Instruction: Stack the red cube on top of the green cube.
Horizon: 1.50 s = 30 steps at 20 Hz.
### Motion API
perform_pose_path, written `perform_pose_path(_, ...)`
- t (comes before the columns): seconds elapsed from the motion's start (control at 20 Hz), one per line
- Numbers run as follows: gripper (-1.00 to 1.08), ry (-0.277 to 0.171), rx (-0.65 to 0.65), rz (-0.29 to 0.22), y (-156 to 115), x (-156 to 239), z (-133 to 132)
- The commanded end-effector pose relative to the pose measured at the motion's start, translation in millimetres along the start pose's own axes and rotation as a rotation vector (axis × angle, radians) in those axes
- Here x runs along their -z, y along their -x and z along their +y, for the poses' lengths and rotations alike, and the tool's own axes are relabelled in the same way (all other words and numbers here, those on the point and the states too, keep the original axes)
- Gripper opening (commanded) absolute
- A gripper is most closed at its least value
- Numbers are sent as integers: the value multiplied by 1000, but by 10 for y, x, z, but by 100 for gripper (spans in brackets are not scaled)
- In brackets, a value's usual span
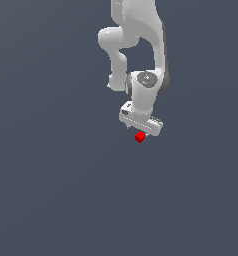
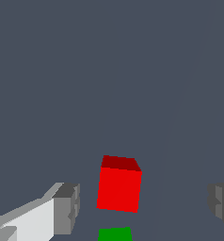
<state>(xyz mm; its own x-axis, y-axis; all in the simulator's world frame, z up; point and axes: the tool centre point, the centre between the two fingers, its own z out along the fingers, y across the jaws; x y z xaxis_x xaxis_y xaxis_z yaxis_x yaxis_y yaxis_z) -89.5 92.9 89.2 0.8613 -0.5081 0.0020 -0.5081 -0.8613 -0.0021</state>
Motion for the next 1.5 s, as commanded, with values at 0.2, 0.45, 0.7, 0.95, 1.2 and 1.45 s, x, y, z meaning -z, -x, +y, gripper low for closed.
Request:
perform_pose_path(0.2,100,2,-78,-1,148,-132,-81)
perform_pose_path(0.45,100,2,-106,-1,202,-184,-118)
perform_pose_path(0.7,100,2,-111,-2,206,-192,-130)
perform_pose_path(0.95,100,2,-110,-2,208,-217,-128)
perform_pose_path(1.2,100,2,-110,-2,212,-376,-125)
perform_pose_path(1.45,100,2,-110,-2,215,-599,-124)
